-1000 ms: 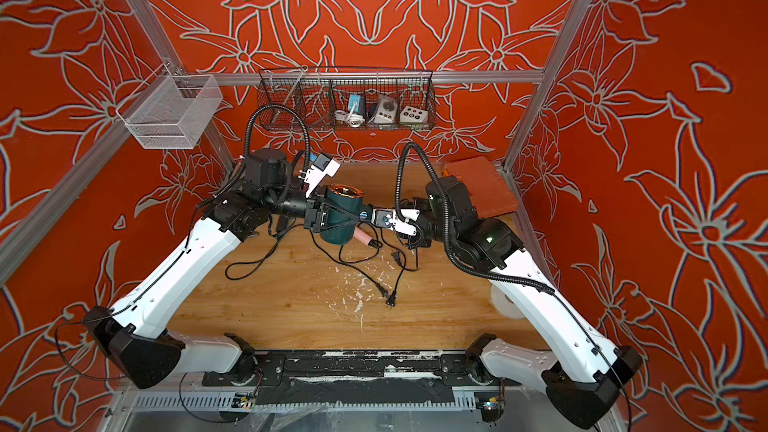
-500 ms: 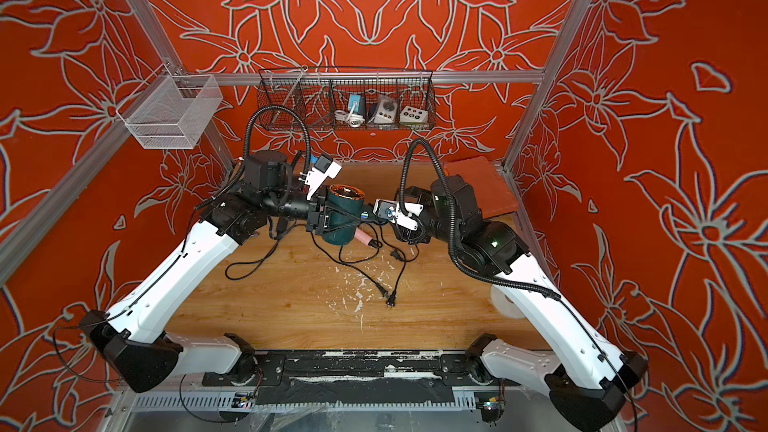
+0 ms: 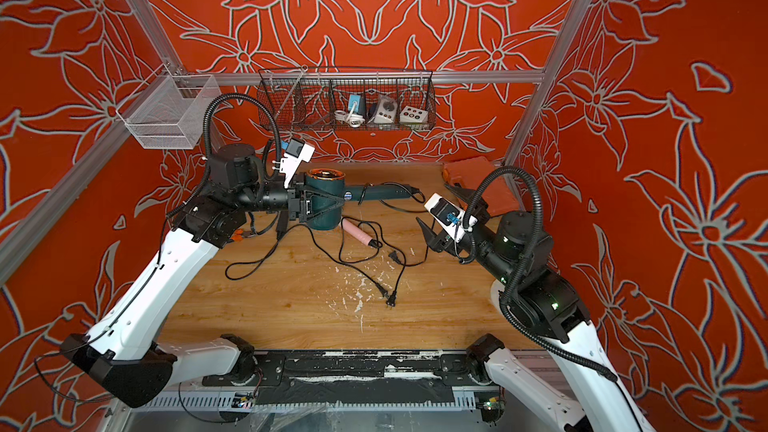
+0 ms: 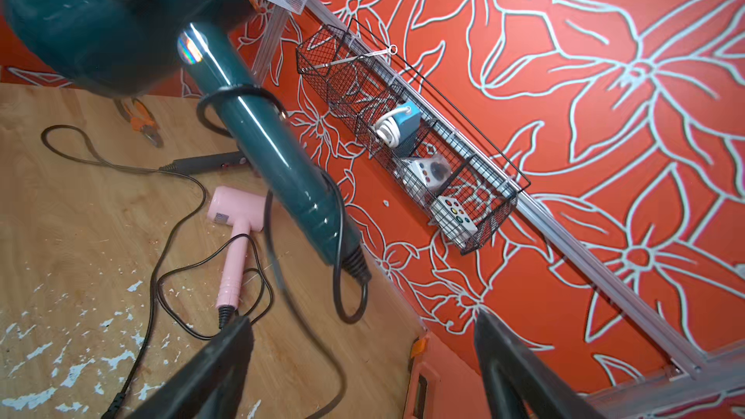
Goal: Wrap the cord around the hair dryer
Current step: Wrap the power cord around the hair dryer.
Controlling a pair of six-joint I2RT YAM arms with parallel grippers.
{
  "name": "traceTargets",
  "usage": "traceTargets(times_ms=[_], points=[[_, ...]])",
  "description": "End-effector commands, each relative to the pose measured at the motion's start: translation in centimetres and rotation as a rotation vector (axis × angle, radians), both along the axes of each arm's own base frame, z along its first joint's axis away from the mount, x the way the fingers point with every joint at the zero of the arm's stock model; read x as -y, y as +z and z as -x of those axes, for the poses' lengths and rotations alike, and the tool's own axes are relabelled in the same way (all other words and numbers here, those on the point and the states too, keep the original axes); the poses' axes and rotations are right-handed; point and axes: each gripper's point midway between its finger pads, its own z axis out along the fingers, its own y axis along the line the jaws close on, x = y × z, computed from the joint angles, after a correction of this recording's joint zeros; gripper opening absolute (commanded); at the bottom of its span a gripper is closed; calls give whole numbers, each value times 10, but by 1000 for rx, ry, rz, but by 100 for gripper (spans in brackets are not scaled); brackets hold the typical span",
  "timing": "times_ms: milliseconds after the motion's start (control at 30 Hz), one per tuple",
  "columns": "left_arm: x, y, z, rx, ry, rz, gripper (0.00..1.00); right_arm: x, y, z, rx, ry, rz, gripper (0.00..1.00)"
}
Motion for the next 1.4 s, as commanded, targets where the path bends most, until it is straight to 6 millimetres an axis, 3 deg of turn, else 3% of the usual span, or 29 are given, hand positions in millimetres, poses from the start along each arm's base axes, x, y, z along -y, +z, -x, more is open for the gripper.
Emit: traceTargets(times_ms=[0,133,233,300,433,600,733,1200,1367], points=[[-6,46,16,133,-17,83,0,16,-17,-14,-50,-105,-92,91],[-8,50,14,127,1,97,0,28,-55,-27,-144,-179,-185,93],[-12,58,12,139,26,112,0,22,-92,-30,-240,-171,-294,92],[-13,63,12,148,35,121,0,10,-115,-23,-292,-101,-363,92],[-13,72,11,159,39,130,0,-7,-131,-10,-334,22,-482,92],[-13,77,8,168,50,138,0,-41,-161,11,-504,233,-505,90],[-13,78,6,167,57,146,0,-55,-188,15,-537,255,-464,91],[-13,91,0,183,78,162,0,-109,-292,-5,-727,219,-39,82],[-13,90,-1,182,76,160,0,-125,-310,-12,-729,227,49,79]])
